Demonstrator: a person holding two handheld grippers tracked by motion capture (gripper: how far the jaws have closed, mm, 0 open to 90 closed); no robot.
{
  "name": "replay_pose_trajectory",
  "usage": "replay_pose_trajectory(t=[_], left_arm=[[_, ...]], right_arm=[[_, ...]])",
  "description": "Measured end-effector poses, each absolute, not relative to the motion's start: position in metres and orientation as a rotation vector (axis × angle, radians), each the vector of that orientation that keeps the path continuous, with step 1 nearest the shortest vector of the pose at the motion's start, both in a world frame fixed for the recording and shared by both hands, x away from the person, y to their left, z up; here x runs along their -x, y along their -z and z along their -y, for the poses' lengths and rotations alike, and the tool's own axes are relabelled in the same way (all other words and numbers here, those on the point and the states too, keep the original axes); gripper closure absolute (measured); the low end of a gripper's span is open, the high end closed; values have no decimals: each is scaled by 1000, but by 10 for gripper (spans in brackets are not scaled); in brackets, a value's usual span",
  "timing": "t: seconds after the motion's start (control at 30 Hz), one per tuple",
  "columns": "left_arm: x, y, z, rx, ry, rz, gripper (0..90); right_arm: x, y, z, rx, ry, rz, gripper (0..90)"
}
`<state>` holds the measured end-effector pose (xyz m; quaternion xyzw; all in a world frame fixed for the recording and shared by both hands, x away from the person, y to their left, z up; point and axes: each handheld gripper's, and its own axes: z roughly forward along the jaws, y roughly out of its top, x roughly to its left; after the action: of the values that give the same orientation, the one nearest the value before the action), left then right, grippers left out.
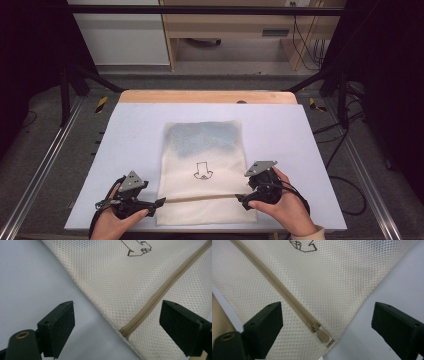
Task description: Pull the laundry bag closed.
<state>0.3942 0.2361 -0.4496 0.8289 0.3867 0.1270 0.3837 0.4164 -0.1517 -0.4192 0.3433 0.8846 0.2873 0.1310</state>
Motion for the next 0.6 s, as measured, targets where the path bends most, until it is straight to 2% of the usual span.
replay_pose_trajectory(t=[0.33, 0.6], left_arm=[[-396, 433, -233, -2140, -374, -958, 88], [-414, 406, -230, -2188, -378, -937, 77]], right_arm=[[-422, 402, 136, -968, -846, -2509, 70], [-434, 381, 127, -990, -863, -2444, 69]])
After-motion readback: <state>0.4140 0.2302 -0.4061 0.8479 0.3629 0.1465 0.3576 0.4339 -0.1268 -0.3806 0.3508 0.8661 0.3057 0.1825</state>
